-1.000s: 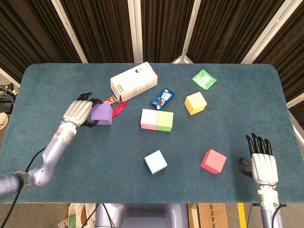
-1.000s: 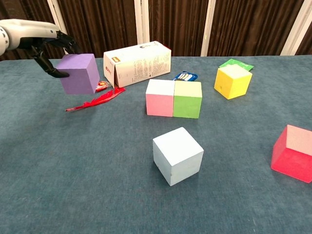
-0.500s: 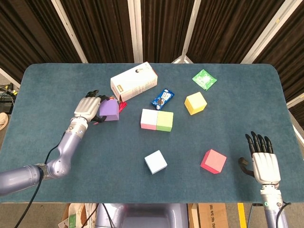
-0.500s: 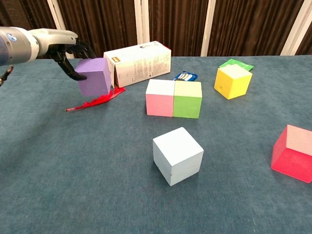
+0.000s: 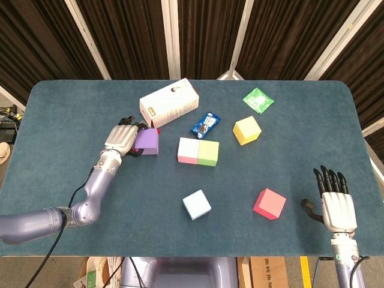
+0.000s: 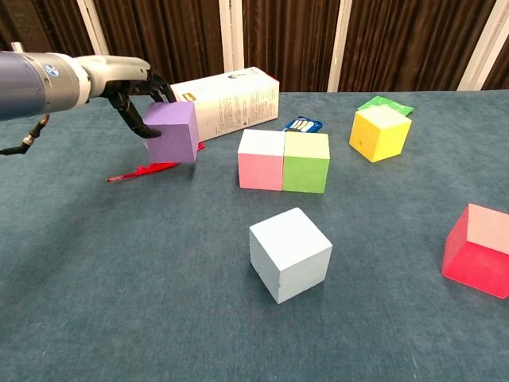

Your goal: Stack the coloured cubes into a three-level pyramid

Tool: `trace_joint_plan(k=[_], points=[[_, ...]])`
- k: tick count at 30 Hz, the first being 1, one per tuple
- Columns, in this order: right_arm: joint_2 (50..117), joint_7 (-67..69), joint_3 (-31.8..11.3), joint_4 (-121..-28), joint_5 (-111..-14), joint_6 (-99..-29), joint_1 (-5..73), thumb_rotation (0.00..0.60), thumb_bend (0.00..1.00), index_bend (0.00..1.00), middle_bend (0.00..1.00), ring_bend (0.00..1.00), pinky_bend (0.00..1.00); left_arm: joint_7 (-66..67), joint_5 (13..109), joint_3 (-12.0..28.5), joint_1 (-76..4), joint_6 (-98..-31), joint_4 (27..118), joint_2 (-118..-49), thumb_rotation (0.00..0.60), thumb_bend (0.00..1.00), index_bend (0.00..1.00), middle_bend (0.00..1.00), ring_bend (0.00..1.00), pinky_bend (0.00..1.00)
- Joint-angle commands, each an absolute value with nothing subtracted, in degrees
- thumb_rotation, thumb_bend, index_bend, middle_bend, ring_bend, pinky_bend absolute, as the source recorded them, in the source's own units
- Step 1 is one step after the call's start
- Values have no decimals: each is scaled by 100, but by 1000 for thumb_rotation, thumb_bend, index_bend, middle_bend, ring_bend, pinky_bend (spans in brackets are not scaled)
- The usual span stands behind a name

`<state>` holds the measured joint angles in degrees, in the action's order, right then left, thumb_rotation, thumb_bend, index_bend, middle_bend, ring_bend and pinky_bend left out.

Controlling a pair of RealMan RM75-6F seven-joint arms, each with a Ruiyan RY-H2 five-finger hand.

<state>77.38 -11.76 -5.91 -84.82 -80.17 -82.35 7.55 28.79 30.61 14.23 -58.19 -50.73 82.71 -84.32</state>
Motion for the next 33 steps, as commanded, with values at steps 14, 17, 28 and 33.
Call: trace_joint_plan(k=[14, 17, 28, 33], points=[[7801, -1327, -643, -8446, -7873, -8196, 762, 600, 100, 0, 0, 0, 0, 2488, 3487, 1484, -5970, -4780, 7392, -9040, 600, 399, 281, 227, 0, 0], [7806, -1358, -652, -8442, -7846, -8190, 763, 600, 100, 0, 0, 0, 0, 2443, 3521, 1501, -5989, -4732, 7318, -9081, 600, 399, 280, 227, 0, 0], [7822, -1392, -661, -8440, -7824, -8187, 768, 600, 101, 0, 0, 0, 0, 2396, 3472, 1489, -6019, -4597, 7215, -9170, 600, 399, 278, 226, 0, 0], [7824, -1391, -663, -8441, -7814, -8187, 766, 600, 100, 0, 0, 0, 0, 2401, 3421, 1514, -6052, -4589, 7239, -9209, 600, 399, 274, 217, 0, 0]])
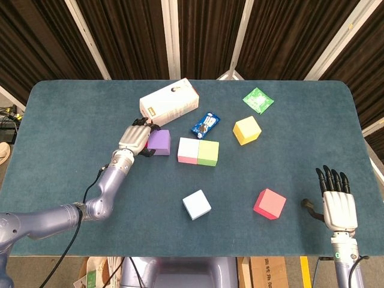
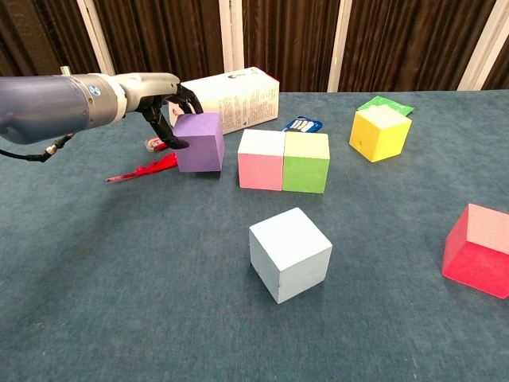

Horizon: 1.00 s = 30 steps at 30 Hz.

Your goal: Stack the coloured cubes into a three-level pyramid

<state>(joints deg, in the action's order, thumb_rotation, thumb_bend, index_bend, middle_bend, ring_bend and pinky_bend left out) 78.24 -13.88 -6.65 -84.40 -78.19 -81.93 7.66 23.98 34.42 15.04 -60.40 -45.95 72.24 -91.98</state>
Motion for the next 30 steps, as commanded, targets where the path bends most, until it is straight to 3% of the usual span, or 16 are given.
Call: trace_joint_plan(k=[1, 30], points=[[7828, -1397, -664, -8438, -7808, -8181, 769, 600, 100, 0, 0, 0, 0, 2423, 3413, 1509, -6064, -4596, 7240, -9215, 600, 399, 274, 216, 0, 0], [7852, -1386, -737, -8455, -7708, -8227, 754, 600, 101, 0, 0, 0, 0, 2505, 3468, 1444, -6170, -4574, 7097, -9480, 600, 399, 272, 213, 0, 0]])
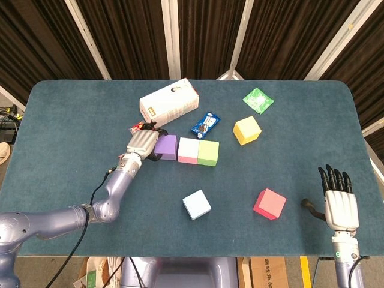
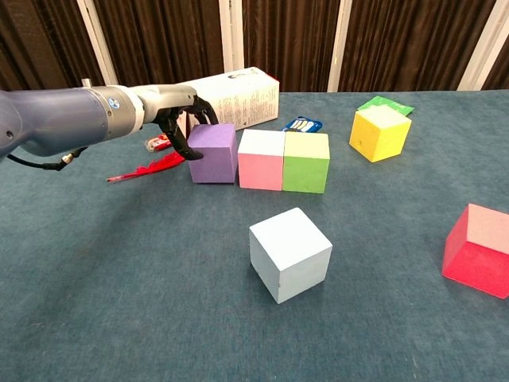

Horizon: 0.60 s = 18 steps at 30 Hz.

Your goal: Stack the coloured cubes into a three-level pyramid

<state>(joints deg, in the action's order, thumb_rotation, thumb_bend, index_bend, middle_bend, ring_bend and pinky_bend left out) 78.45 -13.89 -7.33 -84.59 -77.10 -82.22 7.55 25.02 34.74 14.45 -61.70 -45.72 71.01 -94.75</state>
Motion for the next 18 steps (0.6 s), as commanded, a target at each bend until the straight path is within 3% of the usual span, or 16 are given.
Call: trace_joint_plan(k=[1, 18], points=[[7854, -1385, -740, -8453, -7707, -8230, 754, 600, 101, 0, 0, 0, 0, 2505, 3465, 1444, -6171, -4576, 7092, -9485, 600, 399, 272, 213, 0, 0], [7895, -1394, -777, -8415, -7669, -8264, 753, 600, 100, 0, 0, 0, 0, 2516, 3502, 1467, -6208, -4579, 7013, -9590, 600, 398, 272, 211, 0, 0]])
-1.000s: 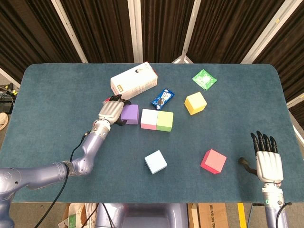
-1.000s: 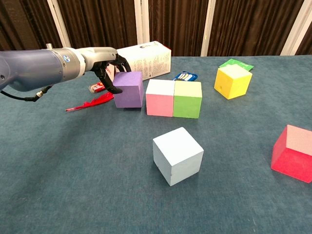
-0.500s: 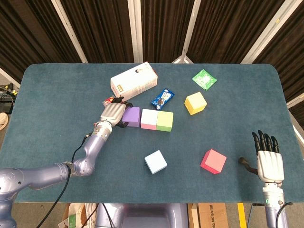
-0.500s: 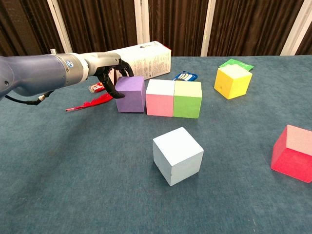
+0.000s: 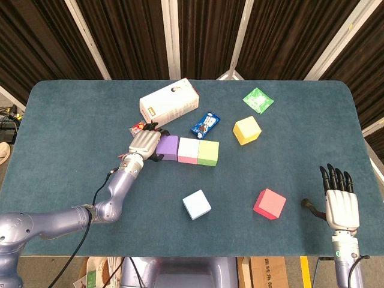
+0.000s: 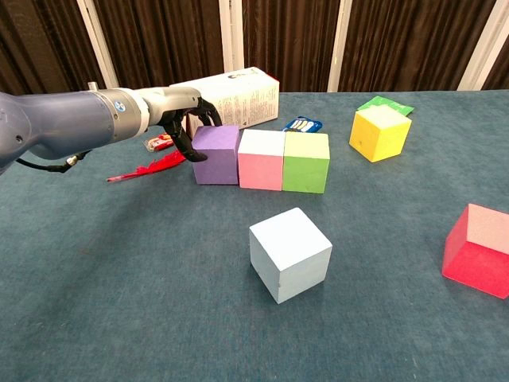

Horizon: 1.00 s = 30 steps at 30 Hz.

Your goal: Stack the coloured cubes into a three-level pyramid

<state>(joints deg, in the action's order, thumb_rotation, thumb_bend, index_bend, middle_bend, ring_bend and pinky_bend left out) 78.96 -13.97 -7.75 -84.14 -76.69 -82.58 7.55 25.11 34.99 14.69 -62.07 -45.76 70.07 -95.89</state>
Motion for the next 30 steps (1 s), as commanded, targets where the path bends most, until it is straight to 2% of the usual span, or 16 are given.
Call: trace_joint_plan(k=[1, 30], points=[[7895, -1393, -779, -8416, -7668, -8268, 752, 600, 100, 0, 0, 0, 0, 2520, 3506, 1466, -6209, -4583, 7016, -9591, 600, 398, 272, 211, 0, 0], [7867, -1382, -802, -8468, -7606, -8272, 732, 600, 101, 0, 0, 0, 0, 2746, 3425, 1482, -6267, -4731, 6984, -9730, 600, 380, 255, 180, 0, 0]])
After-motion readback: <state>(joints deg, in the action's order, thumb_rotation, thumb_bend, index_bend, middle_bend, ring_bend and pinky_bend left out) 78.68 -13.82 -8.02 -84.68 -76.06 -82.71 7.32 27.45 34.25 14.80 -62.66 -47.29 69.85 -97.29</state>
